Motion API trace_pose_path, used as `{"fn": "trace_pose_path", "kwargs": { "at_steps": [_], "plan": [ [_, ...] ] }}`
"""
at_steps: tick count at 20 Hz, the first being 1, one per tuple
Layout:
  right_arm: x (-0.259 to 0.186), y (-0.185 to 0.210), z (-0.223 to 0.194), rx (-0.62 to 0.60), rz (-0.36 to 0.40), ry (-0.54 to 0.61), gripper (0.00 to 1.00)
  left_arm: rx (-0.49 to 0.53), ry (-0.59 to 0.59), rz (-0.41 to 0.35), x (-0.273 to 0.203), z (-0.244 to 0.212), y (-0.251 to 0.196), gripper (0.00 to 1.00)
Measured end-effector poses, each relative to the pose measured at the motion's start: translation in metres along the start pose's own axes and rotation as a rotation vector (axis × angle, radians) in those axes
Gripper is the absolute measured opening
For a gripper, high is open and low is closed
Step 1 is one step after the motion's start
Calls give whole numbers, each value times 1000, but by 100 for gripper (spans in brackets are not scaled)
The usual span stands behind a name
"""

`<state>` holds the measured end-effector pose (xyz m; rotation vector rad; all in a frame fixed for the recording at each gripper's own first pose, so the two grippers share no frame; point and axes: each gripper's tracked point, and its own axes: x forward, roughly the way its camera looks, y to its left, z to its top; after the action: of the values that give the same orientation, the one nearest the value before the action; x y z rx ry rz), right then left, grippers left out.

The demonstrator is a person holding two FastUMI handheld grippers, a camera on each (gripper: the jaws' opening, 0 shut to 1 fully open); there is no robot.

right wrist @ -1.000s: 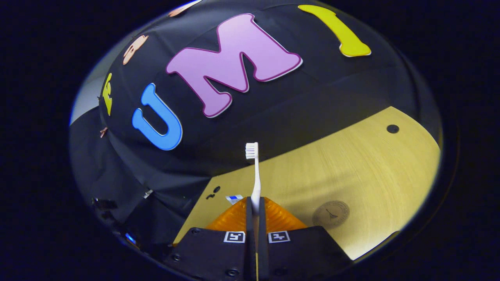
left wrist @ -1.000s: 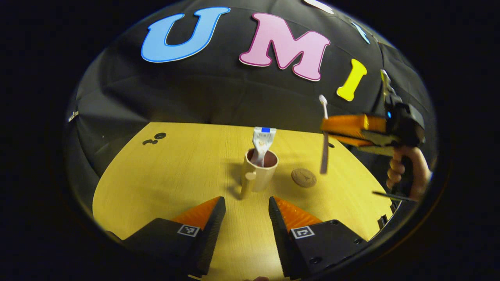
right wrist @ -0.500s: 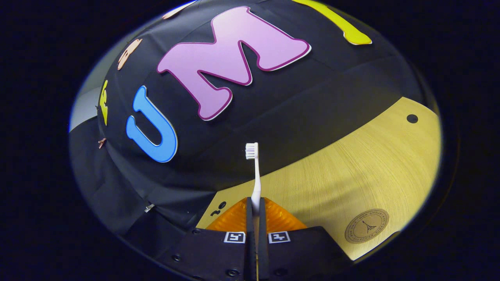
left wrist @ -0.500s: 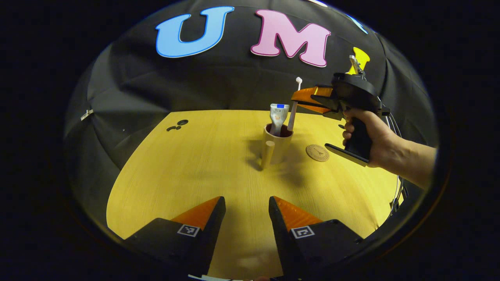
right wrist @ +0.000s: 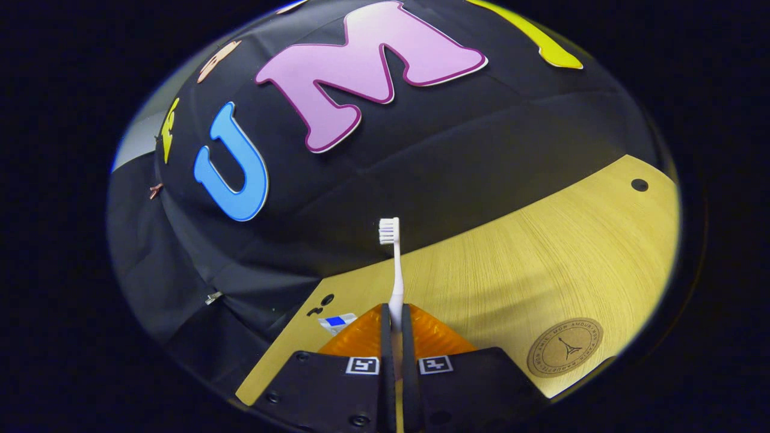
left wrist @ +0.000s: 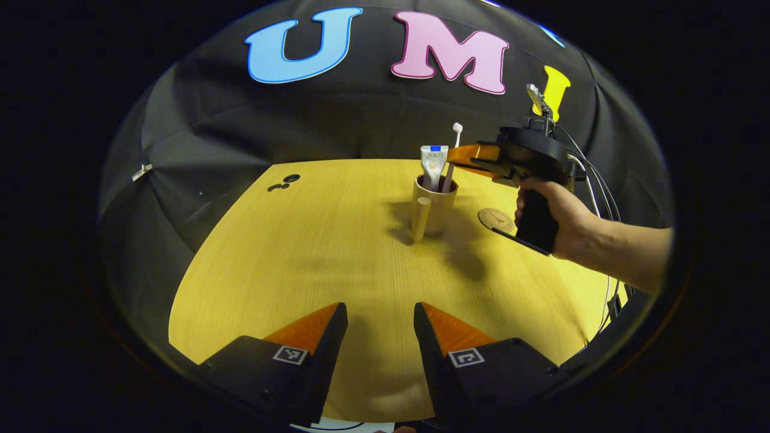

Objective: Put the toothbrush and toothpaste on the desktop into the cup, then pick up the cup and place it on the coaster on the desktop.

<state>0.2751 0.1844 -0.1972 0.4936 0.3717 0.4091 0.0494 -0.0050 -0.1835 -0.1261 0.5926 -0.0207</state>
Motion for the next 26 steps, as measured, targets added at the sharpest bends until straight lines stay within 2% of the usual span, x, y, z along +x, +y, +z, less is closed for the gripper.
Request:
{"fn": "trace_pose_path", "kwargs": {
  "at_steps": [4,5,6,7,8,9,10,11,12,13,14,15,16,17,18,20,22,25,26],
  "plan": [
    [-12,1,-13,-52,16,53,13,8,-16,-23,6,9,-7,70],
    [-15,1,-16,-51,18,69,2,11,-18,-27,9,13,-8,70],
    [-18,1,-18,-51,18,84,23,12,-22,-31,13,15,-11,70],
    [-23,1,-21,-48,20,96,12,14,-23,-35,17,19,-12,70],
    [-28,2,-23,-49,23,110,29,16,-22,-42,22,22,-13,70],
    [-33,2,-26,-47,25,122,33,18,-19,-51,27,26,-16,70],
    [-40,1,-29,-48,26,137,18,21,-11,-62,32,29,-19,70],
    [-48,2,-34,-47,33,152,20,27,1,-77,38,33,-22,70],
    [-56,2,-40,-49,42,176,42,36,11,-92,44,38,-26,70],
    [-65,1,-48,-57,49,203,27,48,21,-108,49,44,-29,70],
    [-74,-2,-55,-69,51,225,29,62,32,-118,55,51,-30,70],
    [-83,-4,-60,-77,54,242,50,76,47,-128,62,55,-32,70],
    [-92,-7,-63,-80,56,256,51,90,65,-141,68,60,-34,70],
    [-103,-10,-66,-77,57,268,39,103,84,-155,76,65,-36,70],
    [-112,-14,-70,-72,53,281,58,115,105,-169,82,69,-39,70],
    [-130,-26,-77,-65,40,313,62,137,142,-192,96,75,-42,70],
    [-148,-41,-83,-68,18,338,72,157,178,-216,108,80,-46,70],
    [-174,-60,-86,-52,-12,356,72,200,237,-218,127,81,-47,70],
    [-183,-68,-87,-46,-28,359,89,220,259,-218,133,81,-47,70]
  ]
}}
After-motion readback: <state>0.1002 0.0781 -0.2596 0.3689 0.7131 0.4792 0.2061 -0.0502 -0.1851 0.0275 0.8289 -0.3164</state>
